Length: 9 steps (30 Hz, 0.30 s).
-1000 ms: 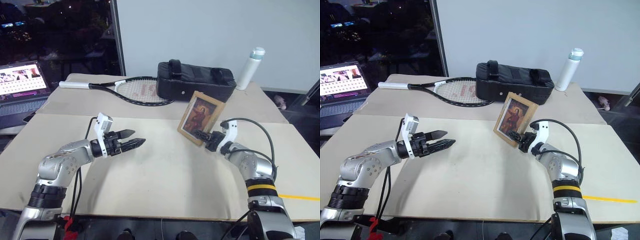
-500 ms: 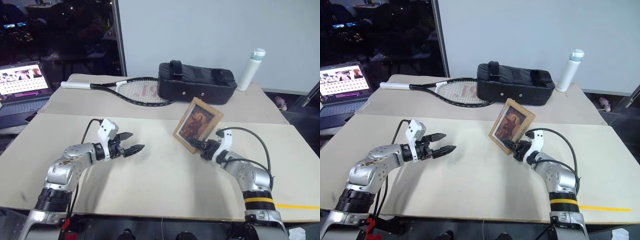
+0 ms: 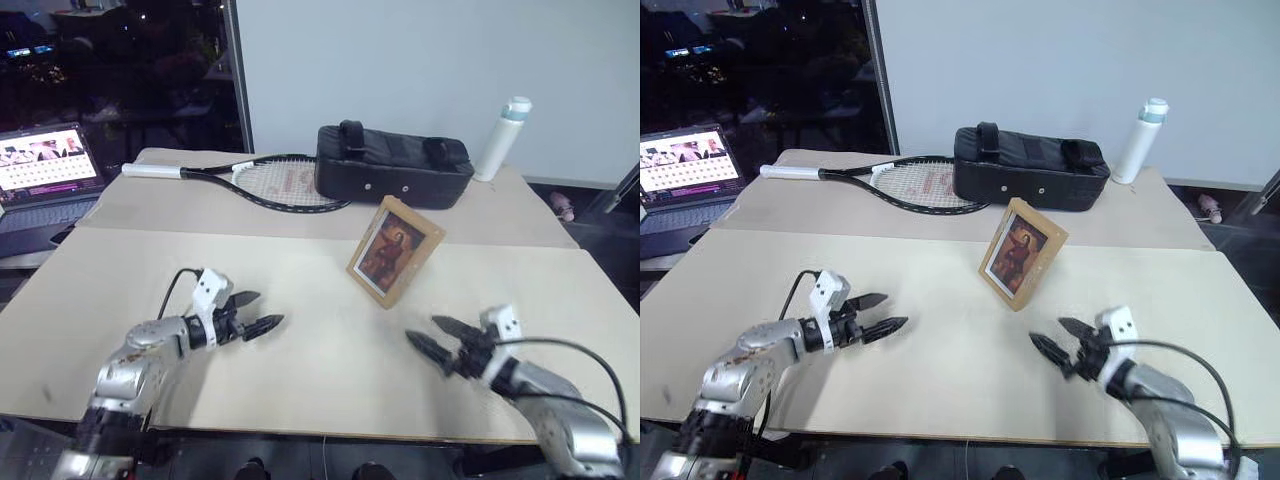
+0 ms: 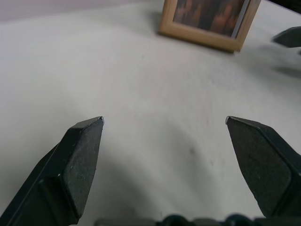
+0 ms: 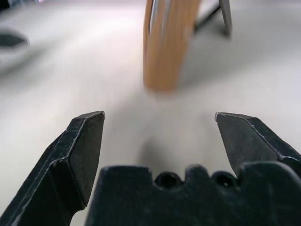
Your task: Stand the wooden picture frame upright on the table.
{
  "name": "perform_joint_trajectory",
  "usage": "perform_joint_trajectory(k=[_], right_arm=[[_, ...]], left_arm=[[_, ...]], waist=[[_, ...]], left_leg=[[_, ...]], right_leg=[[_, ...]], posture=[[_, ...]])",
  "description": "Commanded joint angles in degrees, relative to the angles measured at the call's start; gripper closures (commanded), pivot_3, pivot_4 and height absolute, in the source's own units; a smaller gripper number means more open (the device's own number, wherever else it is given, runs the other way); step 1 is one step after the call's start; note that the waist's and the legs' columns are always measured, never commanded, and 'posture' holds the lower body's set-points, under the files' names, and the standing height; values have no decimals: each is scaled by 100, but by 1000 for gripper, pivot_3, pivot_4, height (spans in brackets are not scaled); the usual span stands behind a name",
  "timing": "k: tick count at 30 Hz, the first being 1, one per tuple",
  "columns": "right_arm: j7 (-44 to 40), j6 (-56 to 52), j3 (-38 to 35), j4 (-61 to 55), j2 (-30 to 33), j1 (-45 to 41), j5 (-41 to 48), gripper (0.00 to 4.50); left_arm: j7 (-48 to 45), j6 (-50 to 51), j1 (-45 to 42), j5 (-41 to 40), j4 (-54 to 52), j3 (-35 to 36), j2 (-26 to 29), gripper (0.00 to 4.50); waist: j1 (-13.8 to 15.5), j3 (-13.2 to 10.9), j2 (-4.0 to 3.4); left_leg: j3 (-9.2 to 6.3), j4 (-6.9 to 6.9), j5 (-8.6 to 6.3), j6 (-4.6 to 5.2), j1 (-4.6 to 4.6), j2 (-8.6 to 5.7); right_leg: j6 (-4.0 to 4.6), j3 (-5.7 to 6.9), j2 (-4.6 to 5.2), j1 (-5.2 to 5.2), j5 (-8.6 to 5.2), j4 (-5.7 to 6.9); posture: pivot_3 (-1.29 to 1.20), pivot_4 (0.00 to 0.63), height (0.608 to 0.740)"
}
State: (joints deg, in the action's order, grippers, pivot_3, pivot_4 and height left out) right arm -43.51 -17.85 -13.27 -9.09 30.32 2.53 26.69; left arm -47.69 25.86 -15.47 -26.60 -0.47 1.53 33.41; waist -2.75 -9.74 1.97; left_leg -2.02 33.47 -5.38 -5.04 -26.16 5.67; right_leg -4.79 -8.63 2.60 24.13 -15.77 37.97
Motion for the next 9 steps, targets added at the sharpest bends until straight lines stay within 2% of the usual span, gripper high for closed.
perform_joint_trajectory(k=[1, 4, 7, 9], right_arm=[[37, 887, -475, -297, 277, 289, -443, 64], [420, 1137, -879, -452, 210, 371, -460, 64], [836, 963, -920, -563, -70, 246, -327, 64], [1037, 836, -825, -696, -290, 221, -270, 64]], left_arm=[[178, -194, 235, 35, -302, 261, -57, 0], [402, -271, 320, 173, -314, 305, -109, 0], [307, -750, 357, 752, -210, -56, 26, 0], [355, -547, 263, 623, -222, -19, -89, 0]], waist=[[-10, 1, -1], [-6, 1, -1], [-9, 2, 1], [-6, 2, 0]], left_leg=[[0, 6, 0, 0, 4, 0], [0, 23, -1, -1, 4, 0], [0, 25, -1, -1, 4, 0], [0, 23, -1, -1, 3, 0]], right_leg=[[0, -1, 0, -6, 0, 2], [10, -2, 0, -8, -4, 3], [11, -2, 0, -9, -4, 3], [9, -3, 0, -9, -2, 3]], posture=[[0, 150, 721], [0, 150, 721], [0, 150, 721], [0, 150, 721]])
